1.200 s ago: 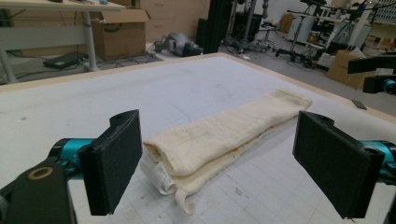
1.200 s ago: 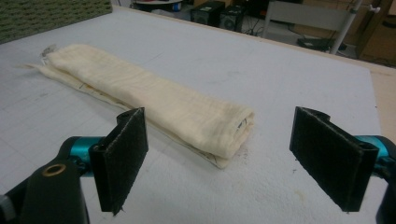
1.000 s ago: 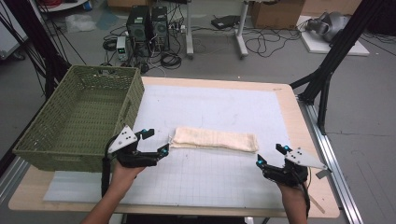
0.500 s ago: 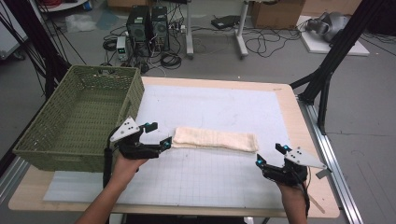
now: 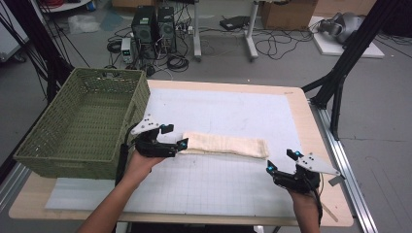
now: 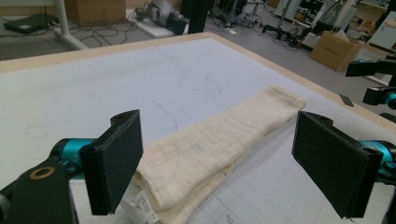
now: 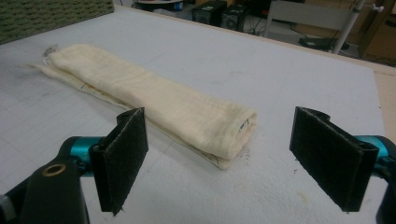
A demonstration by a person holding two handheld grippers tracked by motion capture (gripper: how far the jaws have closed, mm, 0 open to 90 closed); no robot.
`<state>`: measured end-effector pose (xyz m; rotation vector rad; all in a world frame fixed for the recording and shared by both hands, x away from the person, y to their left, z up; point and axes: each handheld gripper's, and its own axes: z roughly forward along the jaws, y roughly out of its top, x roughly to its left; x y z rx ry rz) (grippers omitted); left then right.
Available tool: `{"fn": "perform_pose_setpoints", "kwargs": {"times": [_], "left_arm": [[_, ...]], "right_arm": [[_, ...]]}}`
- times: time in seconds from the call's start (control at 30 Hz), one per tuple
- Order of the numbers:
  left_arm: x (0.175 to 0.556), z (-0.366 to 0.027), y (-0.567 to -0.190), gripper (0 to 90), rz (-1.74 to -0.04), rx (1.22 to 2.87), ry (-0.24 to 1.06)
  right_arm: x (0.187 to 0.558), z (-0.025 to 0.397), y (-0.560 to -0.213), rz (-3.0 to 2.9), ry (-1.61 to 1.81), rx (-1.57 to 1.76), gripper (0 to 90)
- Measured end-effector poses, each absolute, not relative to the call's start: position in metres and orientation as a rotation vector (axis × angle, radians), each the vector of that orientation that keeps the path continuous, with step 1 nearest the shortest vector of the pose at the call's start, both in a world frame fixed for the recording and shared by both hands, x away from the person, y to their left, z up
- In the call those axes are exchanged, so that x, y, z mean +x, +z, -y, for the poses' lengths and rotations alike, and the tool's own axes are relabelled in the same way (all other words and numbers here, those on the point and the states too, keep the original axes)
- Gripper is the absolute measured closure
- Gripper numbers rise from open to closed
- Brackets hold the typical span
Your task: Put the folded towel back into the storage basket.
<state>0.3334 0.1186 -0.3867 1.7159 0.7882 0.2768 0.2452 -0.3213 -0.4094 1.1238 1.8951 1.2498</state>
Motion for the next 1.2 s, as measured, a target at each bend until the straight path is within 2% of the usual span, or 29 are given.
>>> {"fn": "perform_pose_setpoints", "kwargs": {"times": [0.77,0.93,1.2], "left_arm": [[0.375,-0.102,-0.428,23.4,-0.993,1.861,0.231],[0.381,-0.099,-0.439,28.8,-1.062,1.905,0.244],[0.383,-0.094,-0.446,31.5,-1.066,1.964,0.247]], "right_arm": [[0.248,0.32,-0.411,-1.915,1.246,1.116,17.9],[0.249,0.32,-0.412,-1.92,1.238,1.117,18.0],[0.248,0.32,-0.412,-1.92,1.241,1.121,18.1]]}}
